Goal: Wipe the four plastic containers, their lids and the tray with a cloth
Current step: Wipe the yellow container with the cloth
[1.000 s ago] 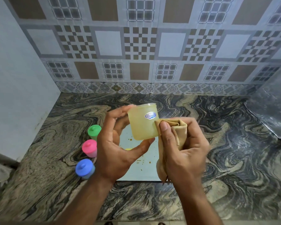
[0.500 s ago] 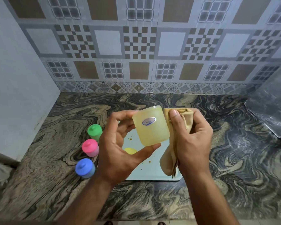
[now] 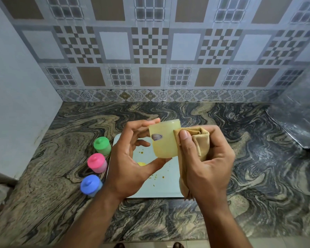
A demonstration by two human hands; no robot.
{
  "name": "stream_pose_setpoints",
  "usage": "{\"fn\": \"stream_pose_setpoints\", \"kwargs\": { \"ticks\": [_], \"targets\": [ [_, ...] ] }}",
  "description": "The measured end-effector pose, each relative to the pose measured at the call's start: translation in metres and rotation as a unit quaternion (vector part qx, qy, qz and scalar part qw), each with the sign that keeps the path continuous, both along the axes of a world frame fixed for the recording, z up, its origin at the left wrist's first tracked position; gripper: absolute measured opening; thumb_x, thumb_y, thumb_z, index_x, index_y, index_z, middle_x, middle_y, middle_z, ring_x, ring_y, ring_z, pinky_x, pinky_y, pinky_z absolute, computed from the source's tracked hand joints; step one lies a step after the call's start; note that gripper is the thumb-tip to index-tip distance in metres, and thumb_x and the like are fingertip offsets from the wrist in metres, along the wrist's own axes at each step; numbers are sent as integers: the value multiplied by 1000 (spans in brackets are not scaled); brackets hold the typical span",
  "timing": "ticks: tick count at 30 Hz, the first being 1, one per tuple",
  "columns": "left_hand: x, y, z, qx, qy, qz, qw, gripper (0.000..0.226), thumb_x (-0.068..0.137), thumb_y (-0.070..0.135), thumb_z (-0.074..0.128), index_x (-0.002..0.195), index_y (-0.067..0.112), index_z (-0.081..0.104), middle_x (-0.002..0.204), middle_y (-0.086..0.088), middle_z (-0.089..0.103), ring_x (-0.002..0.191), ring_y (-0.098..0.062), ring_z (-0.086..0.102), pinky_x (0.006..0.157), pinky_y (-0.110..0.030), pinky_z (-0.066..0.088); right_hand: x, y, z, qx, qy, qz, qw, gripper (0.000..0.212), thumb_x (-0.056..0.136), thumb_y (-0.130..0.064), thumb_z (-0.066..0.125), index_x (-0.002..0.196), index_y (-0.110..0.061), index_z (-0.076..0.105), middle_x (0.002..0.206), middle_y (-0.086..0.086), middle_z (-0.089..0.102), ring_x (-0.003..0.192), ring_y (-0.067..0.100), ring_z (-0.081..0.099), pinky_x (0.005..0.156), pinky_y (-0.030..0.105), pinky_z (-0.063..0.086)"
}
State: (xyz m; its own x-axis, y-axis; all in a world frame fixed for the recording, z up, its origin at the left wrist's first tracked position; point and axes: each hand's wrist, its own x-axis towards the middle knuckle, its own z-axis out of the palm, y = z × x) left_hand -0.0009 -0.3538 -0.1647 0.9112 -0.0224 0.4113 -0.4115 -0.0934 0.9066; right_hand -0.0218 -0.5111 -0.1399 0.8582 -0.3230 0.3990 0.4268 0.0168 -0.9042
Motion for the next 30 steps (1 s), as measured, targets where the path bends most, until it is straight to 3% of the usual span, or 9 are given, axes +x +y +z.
{"fn": "stream_pose_setpoints", "kwargs": {
  "ticks": [3,7,10,14,16,21,25,27,30],
  "targets": [
    [-2,1,2,-11,-6,-20,1000,72,72,16,92,127,39,52,147,0,63,118,-28,66,90,-51,55,7,-2,6,-11,10,-16,1000,16,95,-18,76,87,-12,65,72,-12,66,62,0,56,58,18,47],
    [-4,1,-1,-56,26,-27,998,75,70,8,93,127,31,49,140,8,65,107,-10,63,94,-31,54,18,-8,3,7,46,-33,998,15,96,-16,75,86,-11,65,70,-14,62,61,1,53,59,18,46],
    [-2,1,-7,-86,55,-25,994,77,68,8,94,127,31,51,132,9,68,114,-13,65,97,-32,55,12,-6,0,9,30,-25,999,14,96,-17,74,87,-10,65,71,-12,63,61,1,53,59,16,45],
    [-5,3,-7,-141,102,-71,982,79,68,10,90,135,28,52,128,-22,65,121,-40,63,103,-41,54,5,4,-2,9,8,1,1000,15,92,-17,74,89,-5,65,76,-6,70,65,2,61,62,16,50],
    [-7,4,-4,-167,134,-104,971,78,71,12,86,139,21,49,126,-30,64,115,-38,66,100,-41,55,4,6,-4,-4,7,5,1000,16,94,-17,77,90,-5,66,80,-2,73,68,5,64,64,19,52],
    [-3,0,4,-236,213,-86,944,68,62,37,100,116,29,61,115,-17,74,108,-33,68,93,-45,58,4,9,-3,9,33,8,999,19,93,-20,76,88,-4,66,74,-5,67,64,3,58,60,19,49],
    [-3,2,0,-286,259,-106,916,83,69,31,89,139,10,49,132,-27,67,116,-38,63,102,-53,51,17,3,-9,9,97,14,995,19,97,-19,76,87,-6,65,70,-5,62,63,7,52,57,25,46],
    [-3,3,3,-323,288,-116,894,99,62,41,96,145,11,50,133,-22,68,114,-31,68,97,-44,57,17,3,-14,11,119,23,993,19,97,-19,76,88,-6,66,70,-2,64,64,10,54,57,28,47],
    [-3,3,4,-383,305,-114,865,88,55,43,100,133,16,68,126,-14,73,105,-23,74,88,-34,62,14,3,-22,8,137,47,989,21,96,-24,78,86,-10,67,71,5,65,65,14,55,58,32,48]
  ]
}}
